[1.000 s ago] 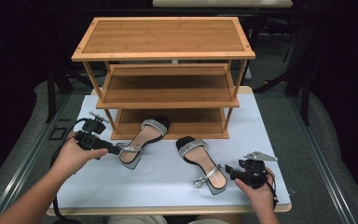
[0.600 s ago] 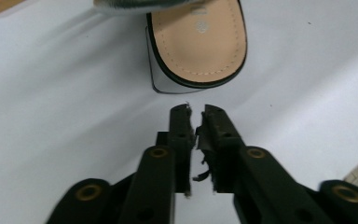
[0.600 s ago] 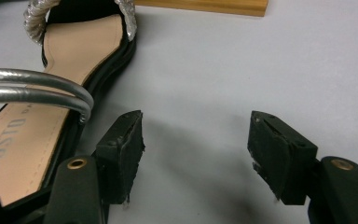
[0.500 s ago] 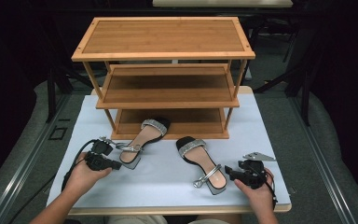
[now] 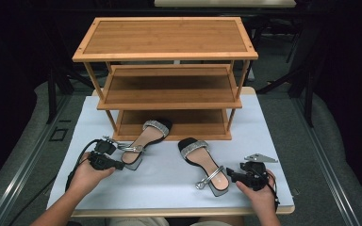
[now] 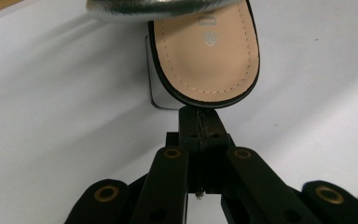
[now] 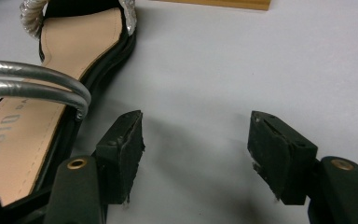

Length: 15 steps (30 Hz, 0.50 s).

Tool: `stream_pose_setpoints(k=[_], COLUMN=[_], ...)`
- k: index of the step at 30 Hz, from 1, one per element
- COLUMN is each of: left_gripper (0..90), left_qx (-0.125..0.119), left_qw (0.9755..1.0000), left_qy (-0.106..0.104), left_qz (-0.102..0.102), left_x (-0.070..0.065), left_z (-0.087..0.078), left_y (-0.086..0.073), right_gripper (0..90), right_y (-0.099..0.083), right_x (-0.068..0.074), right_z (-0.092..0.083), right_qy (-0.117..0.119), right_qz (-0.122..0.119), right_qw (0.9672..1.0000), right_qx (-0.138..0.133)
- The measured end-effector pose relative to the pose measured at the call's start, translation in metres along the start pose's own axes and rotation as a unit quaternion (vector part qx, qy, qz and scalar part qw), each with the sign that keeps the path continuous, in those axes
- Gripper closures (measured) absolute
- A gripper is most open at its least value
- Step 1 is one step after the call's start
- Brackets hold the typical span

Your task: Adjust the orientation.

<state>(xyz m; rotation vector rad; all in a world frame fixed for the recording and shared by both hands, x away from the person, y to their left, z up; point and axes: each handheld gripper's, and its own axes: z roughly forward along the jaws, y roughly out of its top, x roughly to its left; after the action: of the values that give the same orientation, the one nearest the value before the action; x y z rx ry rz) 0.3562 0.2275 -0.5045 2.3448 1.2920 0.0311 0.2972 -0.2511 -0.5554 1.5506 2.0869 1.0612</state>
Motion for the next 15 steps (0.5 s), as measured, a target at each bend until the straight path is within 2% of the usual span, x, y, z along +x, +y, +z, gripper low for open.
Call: stream_pose_setpoints(k=[3, 6, 7, 10, 11, 14, 15], left_gripper=[89.8, 89.8, 89.7, 89.9, 90.0, 90.0, 90.0], left_qx=[-0.002, -0.011, -0.015, -0.02, -0.025, -0.031, -0.036], left_qw=[1.0, 0.9999, 0.9996, 0.9993, 0.999, 0.9987, 0.9984], left_qy=[-0.003, -0.008, -0.022, -0.03, -0.036, -0.04, -0.044], left_qz=[0.005, 0.0, -0.002, -0.002, 0.0, 0.004, 0.007], left_x=[-0.002, -0.006, -0.008, -0.012, -0.018, -0.022, -0.027], left_z=[-0.002, -0.002, 0.0, 0.004, 0.007, 0.008, 0.01], left_y=[0.004, 0.008, 0.011, 0.014, 0.019, 0.025, 0.032], right_gripper=[35.1, 35.1, 35.1, 35.1, 35.1, 35.1, 35.1], right_y=[0.0, 0.0, -0.001, -0.001, -0.001, -0.001, -0.001], right_x=[0.001, 0.001, 0.001, 0.001, 0.0, 0.0, 0.001], right_z=[0.001, 0.002, 0.003, 0.003, 0.002, 0.002, 0.003], right_qy=[-0.001, -0.001, -0.002, -0.004, -0.001, -0.001, -0.005], right_qz=[0.0, -0.001, 0.0, 0.0, -0.001, -0.001, -0.002], right_qw=[1.0, 1.0, 1.0, 1.0, 1.0, 1.0, 1.0], right_qx=[0.003, 0.003, -0.002, -0.002, 0.004, 0.004, -0.002])
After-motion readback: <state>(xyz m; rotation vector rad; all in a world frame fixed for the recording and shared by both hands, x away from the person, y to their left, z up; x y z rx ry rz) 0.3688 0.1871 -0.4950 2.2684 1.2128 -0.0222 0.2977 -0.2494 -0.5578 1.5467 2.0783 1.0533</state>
